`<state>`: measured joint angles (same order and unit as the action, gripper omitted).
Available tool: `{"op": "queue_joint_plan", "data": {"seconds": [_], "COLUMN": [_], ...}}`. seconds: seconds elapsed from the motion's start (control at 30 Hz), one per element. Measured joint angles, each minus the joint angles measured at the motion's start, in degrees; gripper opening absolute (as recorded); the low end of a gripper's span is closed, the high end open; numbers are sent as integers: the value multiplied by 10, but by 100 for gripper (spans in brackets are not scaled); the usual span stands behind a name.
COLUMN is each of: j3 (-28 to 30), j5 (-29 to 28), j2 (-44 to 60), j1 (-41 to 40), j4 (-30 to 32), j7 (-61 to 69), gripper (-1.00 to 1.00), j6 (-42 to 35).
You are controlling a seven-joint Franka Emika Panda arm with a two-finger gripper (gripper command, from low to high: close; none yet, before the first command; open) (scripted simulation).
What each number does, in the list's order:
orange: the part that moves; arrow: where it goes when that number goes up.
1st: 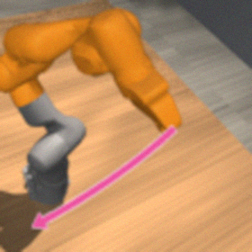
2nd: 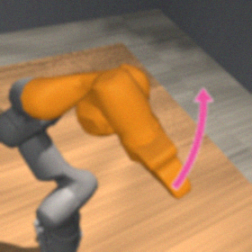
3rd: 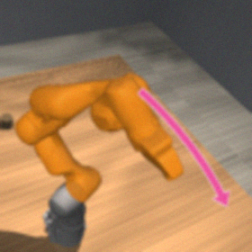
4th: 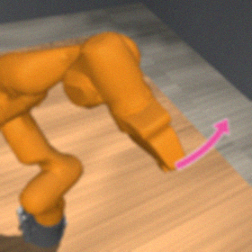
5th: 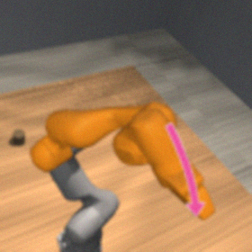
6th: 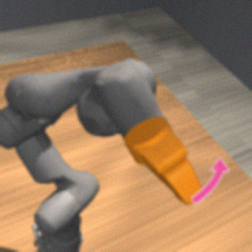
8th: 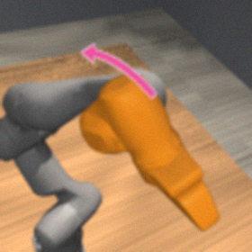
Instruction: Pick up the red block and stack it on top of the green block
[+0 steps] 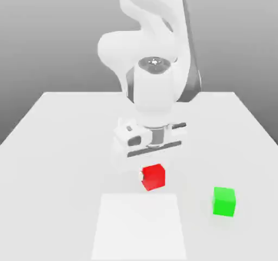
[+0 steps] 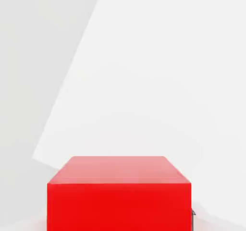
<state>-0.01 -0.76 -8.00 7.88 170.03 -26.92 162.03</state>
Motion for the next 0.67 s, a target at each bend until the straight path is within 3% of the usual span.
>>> {"op": "queue_joint_plan", "data": {"seconds": [0.33,0.53,0.57,0.67], "j3": [-85,-83,-79,-79], "j5": [16,-23,-30,-30], "j2": [38,142,158,158], "j1": [146,158,161,161], "j4": [-130,-150,-151,-151], "j7": [183,174,169,169], "gripper": [-100,-100,100,100], "j6": [-93,-9,6,6]}}
